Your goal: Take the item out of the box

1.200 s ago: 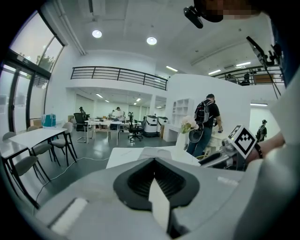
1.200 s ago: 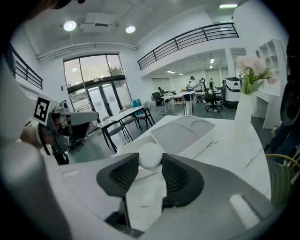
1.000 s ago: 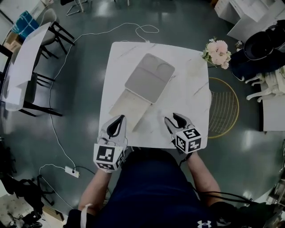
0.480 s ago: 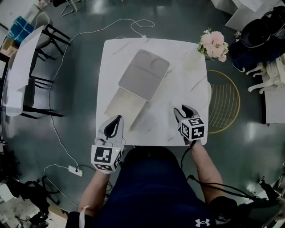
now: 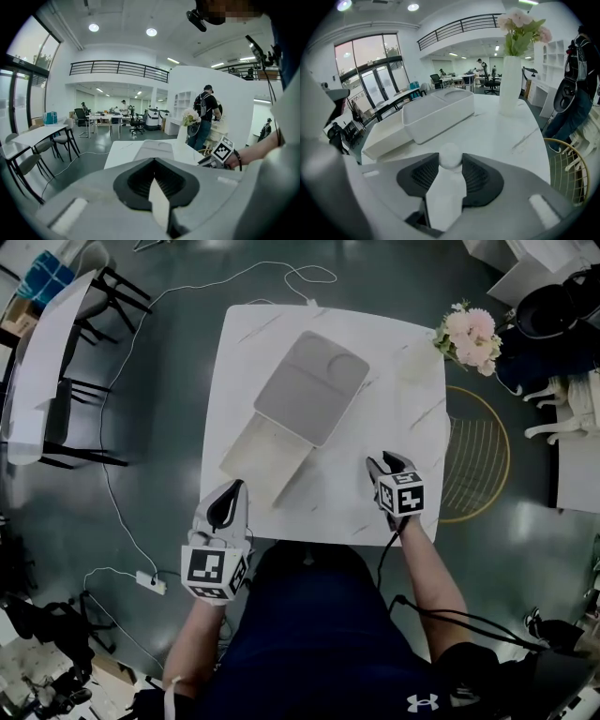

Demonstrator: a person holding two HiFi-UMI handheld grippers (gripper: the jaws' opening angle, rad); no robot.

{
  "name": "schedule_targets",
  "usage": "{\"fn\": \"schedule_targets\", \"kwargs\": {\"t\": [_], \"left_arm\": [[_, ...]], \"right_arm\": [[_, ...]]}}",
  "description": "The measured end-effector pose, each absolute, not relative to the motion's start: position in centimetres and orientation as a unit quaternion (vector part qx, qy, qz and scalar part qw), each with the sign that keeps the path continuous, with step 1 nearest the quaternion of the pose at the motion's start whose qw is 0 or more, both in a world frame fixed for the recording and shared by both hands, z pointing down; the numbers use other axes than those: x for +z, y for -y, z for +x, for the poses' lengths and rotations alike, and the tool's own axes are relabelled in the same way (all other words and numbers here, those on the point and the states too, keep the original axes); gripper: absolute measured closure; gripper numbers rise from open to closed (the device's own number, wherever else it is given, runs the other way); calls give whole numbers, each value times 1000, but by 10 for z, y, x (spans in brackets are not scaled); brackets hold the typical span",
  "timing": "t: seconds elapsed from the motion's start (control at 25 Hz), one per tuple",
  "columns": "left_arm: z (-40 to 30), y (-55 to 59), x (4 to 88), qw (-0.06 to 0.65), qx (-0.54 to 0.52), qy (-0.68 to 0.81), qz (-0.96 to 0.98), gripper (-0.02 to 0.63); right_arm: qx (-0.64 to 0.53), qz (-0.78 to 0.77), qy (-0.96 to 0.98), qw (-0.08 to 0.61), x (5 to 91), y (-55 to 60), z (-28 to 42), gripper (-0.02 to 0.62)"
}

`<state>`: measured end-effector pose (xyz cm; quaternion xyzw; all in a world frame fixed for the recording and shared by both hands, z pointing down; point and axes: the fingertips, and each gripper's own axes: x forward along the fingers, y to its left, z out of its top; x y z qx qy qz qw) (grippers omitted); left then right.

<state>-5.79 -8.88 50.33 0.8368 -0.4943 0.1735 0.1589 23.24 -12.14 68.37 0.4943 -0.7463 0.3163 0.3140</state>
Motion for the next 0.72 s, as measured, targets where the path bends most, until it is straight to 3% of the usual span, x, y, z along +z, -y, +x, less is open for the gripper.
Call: {"fn": "schedule_targets", "kwargs": {"t": [0.32, 0.56, 0.72], "left_arm": [[-70, 87, 505, 166, 166, 509, 828, 604], [-67, 87, 500, 161, 162, 504, 833, 604], [-68, 89, 494, 151, 157, 504, 836, 604]], "right_arm": [[327, 478, 740, 343, 696, 121, 226, 422], [319, 501, 739, 319, 681, 125, 231, 358], [288, 513, 753, 294, 656, 132, 233, 354]]}}
